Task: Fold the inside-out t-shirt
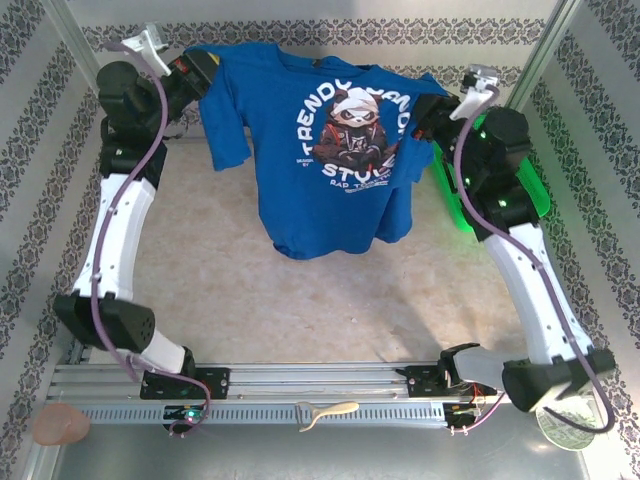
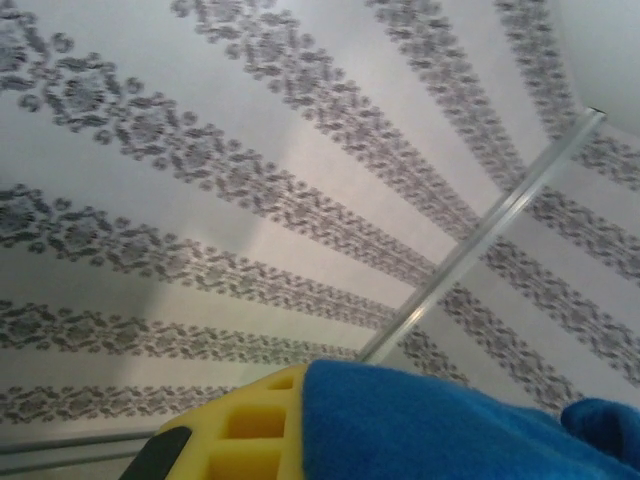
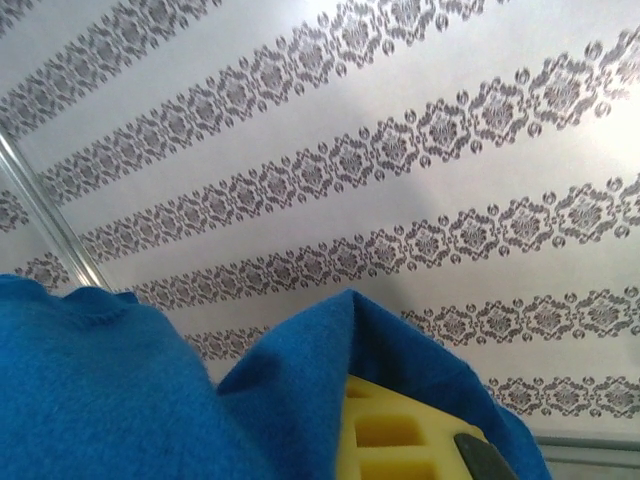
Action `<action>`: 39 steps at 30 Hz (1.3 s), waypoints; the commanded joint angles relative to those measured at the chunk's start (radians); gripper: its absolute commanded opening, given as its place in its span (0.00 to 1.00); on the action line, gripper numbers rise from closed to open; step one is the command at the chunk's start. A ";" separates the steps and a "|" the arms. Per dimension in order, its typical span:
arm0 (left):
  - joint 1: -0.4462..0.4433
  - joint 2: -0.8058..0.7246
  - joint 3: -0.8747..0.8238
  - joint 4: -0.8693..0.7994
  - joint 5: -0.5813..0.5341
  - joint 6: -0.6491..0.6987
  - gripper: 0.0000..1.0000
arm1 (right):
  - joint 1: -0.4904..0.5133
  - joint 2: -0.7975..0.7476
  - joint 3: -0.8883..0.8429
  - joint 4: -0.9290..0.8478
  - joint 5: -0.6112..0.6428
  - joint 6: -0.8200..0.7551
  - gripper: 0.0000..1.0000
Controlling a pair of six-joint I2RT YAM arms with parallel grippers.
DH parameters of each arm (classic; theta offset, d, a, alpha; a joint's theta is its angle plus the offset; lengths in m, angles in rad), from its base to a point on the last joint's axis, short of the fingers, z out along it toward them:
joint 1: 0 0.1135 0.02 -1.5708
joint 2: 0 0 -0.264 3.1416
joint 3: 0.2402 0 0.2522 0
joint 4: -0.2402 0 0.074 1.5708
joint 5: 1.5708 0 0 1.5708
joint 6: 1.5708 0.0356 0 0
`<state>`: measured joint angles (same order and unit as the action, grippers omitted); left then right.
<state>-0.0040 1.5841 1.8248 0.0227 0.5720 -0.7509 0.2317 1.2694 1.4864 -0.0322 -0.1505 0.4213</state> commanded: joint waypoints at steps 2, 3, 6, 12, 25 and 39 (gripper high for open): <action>0.091 0.137 0.181 -0.094 -0.041 0.027 0.01 | 0.019 0.160 0.092 0.067 -0.046 0.075 0.00; 0.113 0.170 0.242 -0.118 -0.044 0.018 0.01 | 0.032 0.205 0.121 0.075 -0.056 0.090 0.00; 0.173 0.261 0.448 -0.180 -0.036 -0.033 0.00 | 0.100 0.353 0.261 0.102 -0.086 0.125 0.00; 0.199 0.315 0.819 -0.292 -0.052 -0.028 0.00 | 0.213 0.614 0.658 0.081 -0.174 0.116 0.00; -0.046 -0.350 -0.372 0.037 0.104 -0.003 0.02 | 0.151 0.726 0.427 0.044 -0.238 0.110 0.01; -0.774 -0.013 -0.979 0.537 -0.103 -0.062 0.09 | -0.039 0.576 0.047 -0.056 -0.087 0.094 0.75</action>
<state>-0.7189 1.5032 0.7788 0.2932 0.4889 -0.7734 0.1871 2.0159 1.5452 -0.1310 -0.2749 0.5354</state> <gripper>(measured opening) 0.074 0.743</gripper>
